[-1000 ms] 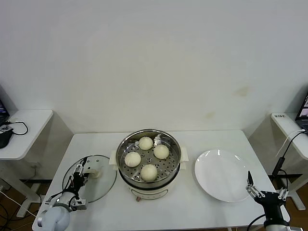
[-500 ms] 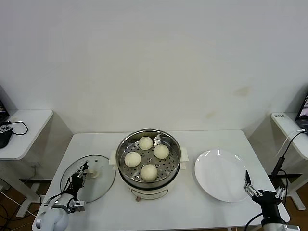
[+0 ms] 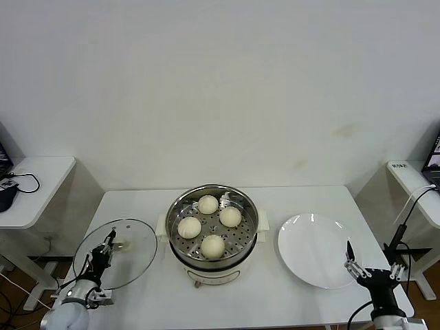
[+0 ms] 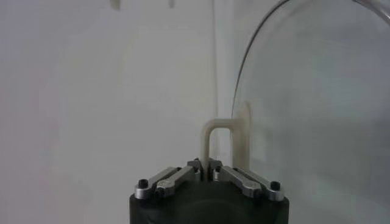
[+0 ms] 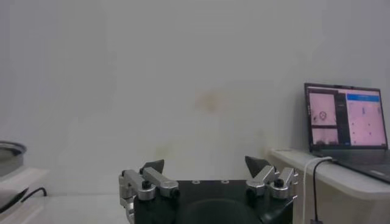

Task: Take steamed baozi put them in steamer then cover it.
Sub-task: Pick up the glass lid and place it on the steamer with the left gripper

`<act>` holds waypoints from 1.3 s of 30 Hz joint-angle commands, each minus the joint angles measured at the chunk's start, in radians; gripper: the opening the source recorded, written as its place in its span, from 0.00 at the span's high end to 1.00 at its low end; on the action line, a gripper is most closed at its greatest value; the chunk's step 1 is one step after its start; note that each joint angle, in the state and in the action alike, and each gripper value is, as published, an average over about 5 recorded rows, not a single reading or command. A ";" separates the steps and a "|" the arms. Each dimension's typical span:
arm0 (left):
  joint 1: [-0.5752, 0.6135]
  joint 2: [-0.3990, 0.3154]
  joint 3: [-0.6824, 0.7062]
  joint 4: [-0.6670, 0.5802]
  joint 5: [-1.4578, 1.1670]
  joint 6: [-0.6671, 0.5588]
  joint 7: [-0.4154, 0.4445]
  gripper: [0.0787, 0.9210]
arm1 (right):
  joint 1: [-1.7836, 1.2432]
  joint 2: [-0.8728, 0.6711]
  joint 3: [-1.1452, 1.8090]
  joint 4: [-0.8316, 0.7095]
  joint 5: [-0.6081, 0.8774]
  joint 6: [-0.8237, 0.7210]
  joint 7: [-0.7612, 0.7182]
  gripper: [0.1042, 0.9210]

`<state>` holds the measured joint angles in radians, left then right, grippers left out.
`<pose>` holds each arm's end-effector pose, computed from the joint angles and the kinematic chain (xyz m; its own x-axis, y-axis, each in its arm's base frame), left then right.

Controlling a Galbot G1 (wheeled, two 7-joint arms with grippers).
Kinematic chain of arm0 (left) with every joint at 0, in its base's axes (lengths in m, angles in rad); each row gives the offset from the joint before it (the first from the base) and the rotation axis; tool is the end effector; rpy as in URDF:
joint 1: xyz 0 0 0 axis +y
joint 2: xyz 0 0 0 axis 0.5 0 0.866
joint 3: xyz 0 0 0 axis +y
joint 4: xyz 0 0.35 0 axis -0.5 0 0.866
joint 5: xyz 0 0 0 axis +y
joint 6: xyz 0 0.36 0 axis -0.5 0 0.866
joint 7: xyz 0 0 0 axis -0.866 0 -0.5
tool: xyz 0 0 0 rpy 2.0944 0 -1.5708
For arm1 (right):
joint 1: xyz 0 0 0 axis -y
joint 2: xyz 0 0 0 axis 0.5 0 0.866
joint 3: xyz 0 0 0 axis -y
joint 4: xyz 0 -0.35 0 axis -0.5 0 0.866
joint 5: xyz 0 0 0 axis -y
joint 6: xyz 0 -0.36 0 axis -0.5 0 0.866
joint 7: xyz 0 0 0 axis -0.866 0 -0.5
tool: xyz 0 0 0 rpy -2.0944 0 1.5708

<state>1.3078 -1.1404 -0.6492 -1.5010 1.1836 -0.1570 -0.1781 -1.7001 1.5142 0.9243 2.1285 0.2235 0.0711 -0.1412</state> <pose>0.2613 0.1974 -0.4031 -0.9948 0.0202 0.0997 0.0990 -0.0346 0.9945 0.1308 -0.1280 -0.2920 -0.9869 0.1596 -0.0224 0.1607 0.9850 -0.0625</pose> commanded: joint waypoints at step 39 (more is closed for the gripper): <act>-0.123 -0.087 0.480 -0.628 0.216 0.493 0.432 0.93 | 0.037 0.004 -0.112 -0.028 -0.230 -0.028 0.012 0.12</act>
<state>1.3641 -1.0632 -0.4158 -2.2037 1.1026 0.2810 0.1767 -1.6737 1.5138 0.8311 2.1127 0.0631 0.0520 -0.1329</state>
